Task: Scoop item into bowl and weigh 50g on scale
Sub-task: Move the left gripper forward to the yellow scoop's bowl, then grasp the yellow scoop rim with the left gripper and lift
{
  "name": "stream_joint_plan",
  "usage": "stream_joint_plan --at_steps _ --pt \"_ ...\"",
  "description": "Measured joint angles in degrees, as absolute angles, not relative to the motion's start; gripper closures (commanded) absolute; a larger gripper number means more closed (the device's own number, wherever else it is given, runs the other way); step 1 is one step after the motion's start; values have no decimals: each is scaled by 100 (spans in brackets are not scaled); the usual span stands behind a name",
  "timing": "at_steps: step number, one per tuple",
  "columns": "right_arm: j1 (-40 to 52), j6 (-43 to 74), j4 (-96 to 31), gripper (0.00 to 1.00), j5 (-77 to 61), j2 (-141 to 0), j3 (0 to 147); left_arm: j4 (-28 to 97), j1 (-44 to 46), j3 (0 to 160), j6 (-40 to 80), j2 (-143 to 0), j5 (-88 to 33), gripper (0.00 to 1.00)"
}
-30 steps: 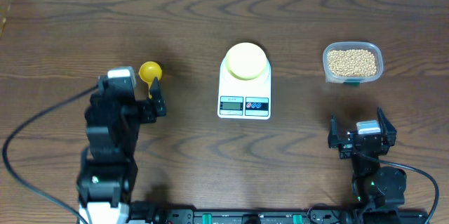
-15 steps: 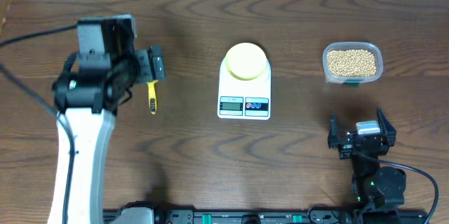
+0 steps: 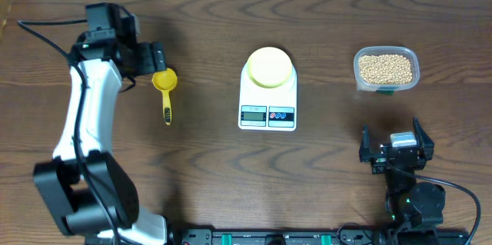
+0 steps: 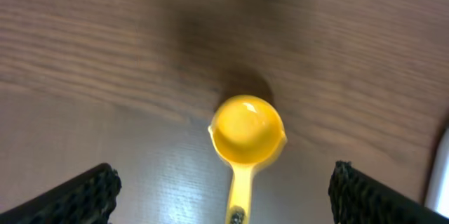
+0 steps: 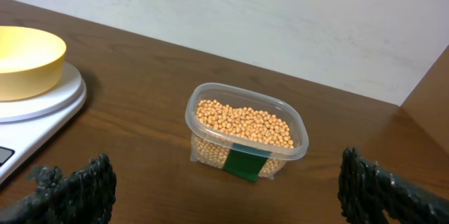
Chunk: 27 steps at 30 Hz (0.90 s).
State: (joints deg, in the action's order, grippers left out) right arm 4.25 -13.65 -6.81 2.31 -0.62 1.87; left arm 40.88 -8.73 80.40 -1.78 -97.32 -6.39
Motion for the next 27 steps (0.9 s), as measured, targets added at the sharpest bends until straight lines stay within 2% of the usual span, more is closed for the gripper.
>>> stream_joint_plan --at_steps 6,8,10,17,23,27 --pt "425 -1365 -679 1 231 -62 185 3664 -1297 8049 -655 -10766 -1376 16" --pt "425 -1365 -679 1 231 -62 185 3658 -1291 8049 -792 -11030 -1494 29" --pt "425 -1365 -681 1 231 -62 185 3614 -1284 8049 -897 -11212 -1557 35" --pt "425 -1365 -679 1 231 -62 185 3398 -1286 8049 -980 -11590 -1640 36" --pt "425 -1365 -679 1 231 -62 185 3369 -1286 8049 -1044 -11609 -1640 45" --pt "425 -1365 -679 1 231 -62 185 3334 -1286 8049 -1057 -11712 -1640 55"
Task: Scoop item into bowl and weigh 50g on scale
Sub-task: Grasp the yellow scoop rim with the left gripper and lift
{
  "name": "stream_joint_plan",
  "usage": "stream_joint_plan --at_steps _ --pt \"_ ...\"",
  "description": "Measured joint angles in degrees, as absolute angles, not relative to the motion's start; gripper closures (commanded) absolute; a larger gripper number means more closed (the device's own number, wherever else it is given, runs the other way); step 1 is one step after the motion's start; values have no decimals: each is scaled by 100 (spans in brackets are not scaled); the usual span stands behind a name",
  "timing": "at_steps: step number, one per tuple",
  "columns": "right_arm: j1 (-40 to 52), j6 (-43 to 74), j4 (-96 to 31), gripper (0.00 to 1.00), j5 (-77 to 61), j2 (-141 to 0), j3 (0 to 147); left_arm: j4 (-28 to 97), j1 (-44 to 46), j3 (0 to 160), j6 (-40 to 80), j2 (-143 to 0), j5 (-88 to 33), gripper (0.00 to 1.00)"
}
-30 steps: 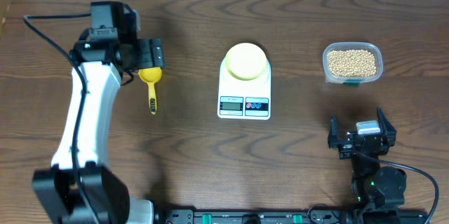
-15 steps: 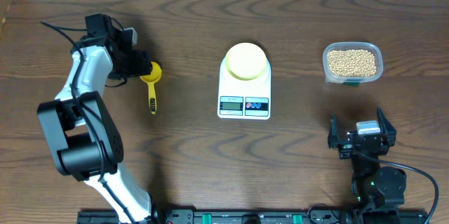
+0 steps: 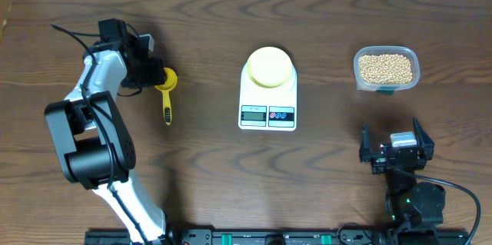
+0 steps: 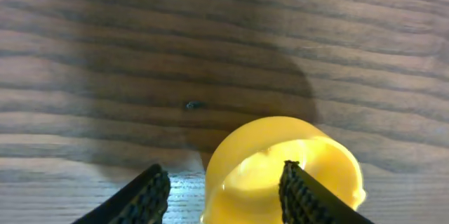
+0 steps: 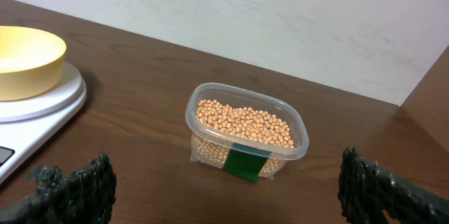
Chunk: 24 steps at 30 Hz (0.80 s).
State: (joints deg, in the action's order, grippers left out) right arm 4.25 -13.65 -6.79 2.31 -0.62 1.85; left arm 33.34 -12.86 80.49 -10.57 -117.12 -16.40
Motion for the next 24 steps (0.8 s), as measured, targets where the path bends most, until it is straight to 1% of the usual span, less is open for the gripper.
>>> stream_joint_plan --at_steps 1,4,6,7,9,12,14,15,21,24 --pt "425 -1365 -679 1 228 -62 185 3332 -1286 8049 -1050 -11767 -1640 58" --pt "425 -1365 -679 1 231 -62 185 3336 -1286 8049 -1031 -11869 -1640 63" --pt "425 -1365 -681 1 231 -62 185 3328 -1286 8049 -1031 -11887 -1640 68" --pt "425 -1365 -679 1 228 -62 185 3328 -1286 8049 -1028 -11887 -1640 74" --pt "425 -1365 -679 1 228 -62 185 3326 -1286 8049 -993 -11887 -1643 80" --pt "425 -1365 -679 1 231 -62 185 3301 -1264 8049 -993 -11887 -1638 81" --pt "425 -1365 -679 1 231 -62 185 3280 -1219 8049 -989 -11887 -1625 91" --pt "425 -1365 -679 1 231 -62 185 3249 -1188 8049 -989 -11889 -1619 92" --pt "425 -1365 -679 1 231 -62 185 2923 -1020 8049 -897 -11887 -1621 93" --pt "425 -1365 -679 1 231 -62 185 2842 -1011 8049 -622 -11887 -1621 93"
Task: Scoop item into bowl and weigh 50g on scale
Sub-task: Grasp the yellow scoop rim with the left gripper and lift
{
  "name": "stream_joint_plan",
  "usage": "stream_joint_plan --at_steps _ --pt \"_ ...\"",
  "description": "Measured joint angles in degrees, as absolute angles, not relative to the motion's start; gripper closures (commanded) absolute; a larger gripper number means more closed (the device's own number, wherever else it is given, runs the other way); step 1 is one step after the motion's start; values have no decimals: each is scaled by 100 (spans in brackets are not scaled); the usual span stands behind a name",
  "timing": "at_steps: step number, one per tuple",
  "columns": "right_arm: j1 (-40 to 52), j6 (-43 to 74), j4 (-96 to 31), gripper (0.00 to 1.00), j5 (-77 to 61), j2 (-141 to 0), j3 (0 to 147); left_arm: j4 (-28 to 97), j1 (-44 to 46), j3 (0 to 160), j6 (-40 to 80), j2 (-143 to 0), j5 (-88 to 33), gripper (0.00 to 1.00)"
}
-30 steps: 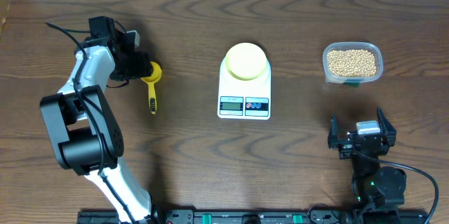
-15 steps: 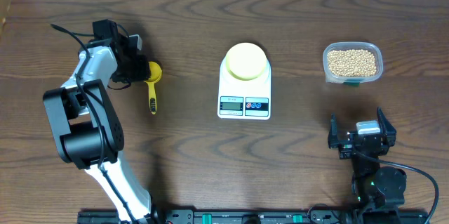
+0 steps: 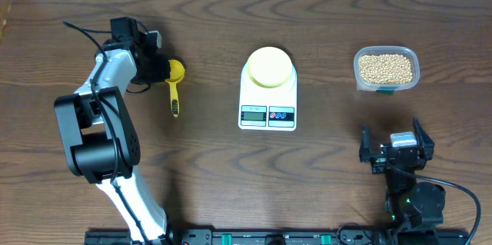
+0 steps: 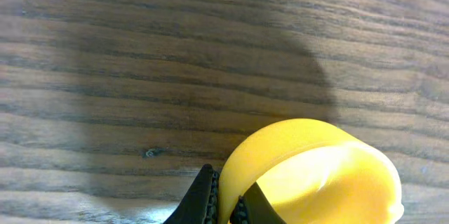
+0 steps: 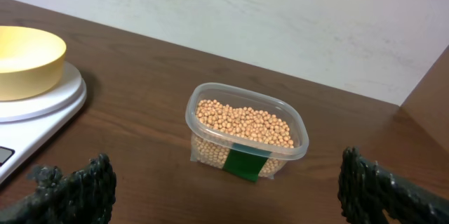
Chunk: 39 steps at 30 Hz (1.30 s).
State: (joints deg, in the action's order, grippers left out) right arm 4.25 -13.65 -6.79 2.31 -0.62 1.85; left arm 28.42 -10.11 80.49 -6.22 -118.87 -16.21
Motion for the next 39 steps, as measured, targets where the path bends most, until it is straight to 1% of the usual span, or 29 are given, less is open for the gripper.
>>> stream_joint_plan --at_steps 4,7,12,18,25,34,39 --pt "425 -1365 -681 1 231 -62 185 2847 -1011 8047 40 -11703 -1704 93" --pt "425 -1365 -679 1 231 -62 185 2840 -1011 8044 633 -11168 -1857 92" --pt "425 -1365 -679 1 228 -62 185 2764 -1011 8047 2283 -10226 -1959 93" --pt "425 -1365 -679 1 228 -62 185 2696 -1011 8047 3640 -10062 -1966 92" --pt "425 -1365 -679 1 231 -62 185 2783 -786 8047 4049 -10062 -1966 92" --pt "425 -1365 -679 1 231 -62 185 2659 -397 8044 4073 -10062 -1986 93" --pt "425 -1365 -679 1 228 -62 185 2119 -296 8040 4539 -10062 -2134 92"
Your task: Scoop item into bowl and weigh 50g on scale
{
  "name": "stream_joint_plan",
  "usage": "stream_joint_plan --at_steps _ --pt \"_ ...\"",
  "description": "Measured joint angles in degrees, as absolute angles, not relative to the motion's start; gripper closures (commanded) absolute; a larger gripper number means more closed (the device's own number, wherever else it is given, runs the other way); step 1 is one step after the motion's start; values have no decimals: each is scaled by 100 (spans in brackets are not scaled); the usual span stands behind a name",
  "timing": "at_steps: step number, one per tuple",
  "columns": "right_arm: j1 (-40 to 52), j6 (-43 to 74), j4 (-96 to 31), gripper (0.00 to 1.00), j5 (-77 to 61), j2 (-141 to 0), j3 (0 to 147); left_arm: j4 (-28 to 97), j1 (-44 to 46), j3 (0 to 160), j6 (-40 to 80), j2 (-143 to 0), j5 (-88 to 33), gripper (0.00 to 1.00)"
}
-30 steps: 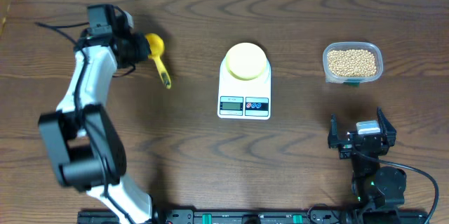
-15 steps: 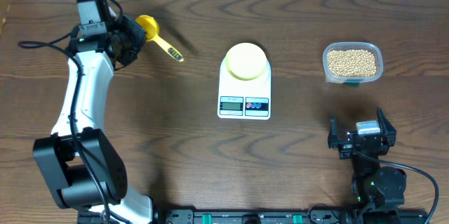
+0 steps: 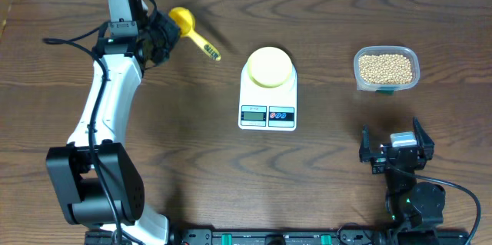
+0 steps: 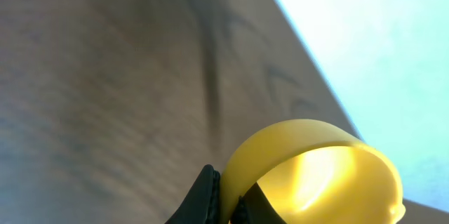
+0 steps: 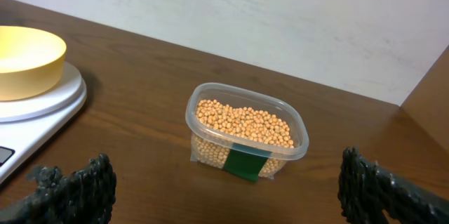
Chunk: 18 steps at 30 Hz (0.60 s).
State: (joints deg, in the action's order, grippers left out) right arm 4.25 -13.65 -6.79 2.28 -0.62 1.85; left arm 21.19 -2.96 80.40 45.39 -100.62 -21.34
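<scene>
My left gripper (image 3: 165,28) is shut on the rim of the yellow scoop (image 3: 184,21), which hangs above the table's far left with its handle pointing toward the scale. The left wrist view shows the scoop's cup (image 4: 316,175) pinched between the fingers (image 4: 209,192), empty. A yellow bowl (image 3: 269,67) sits on the white scale (image 3: 267,114) at the centre. The clear tub of soybeans (image 3: 386,68) stands at the far right, also seen as the tub (image 5: 245,129) in the right wrist view. My right gripper (image 5: 224,196) rests open near the front right, well short of the tub.
The table's far edge lies close behind the lifted scoop. The scale's display and buttons (image 3: 267,113) face the front. The right arm's base (image 3: 407,199) sits at the front right edge.
My left gripper has lifted the scoop off the table and carried it up toward the far edge, its handle now angled toward the scale. The right arm has not moved.
My left gripper first hung open above the scoop lying on the table. It then came down with its fingers astride the cup's rim, and then shut on it. The scoop is now held in the air nearer the far edge. My right gripper stayed open.
</scene>
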Motion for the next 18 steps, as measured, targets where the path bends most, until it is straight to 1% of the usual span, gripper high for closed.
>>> stream_joint_plan --at_steps 3,9,11,18 --pt "425 -1365 -679 1 228 -62 185 2038 -233 8040 4840 -10062 -2290 92" --pt "425 -1365 -679 1 228 -62 185 2095 -86 8040 6025 -10062 -2438 93" --pt "425 -1365 -679 1 231 -62 185 2097 -67 8040 6241 -10062 -2554 93" --pt "425 -1365 -679 1 231 -62 185 2084 -58 8040 6471 -10062 -2840 92"
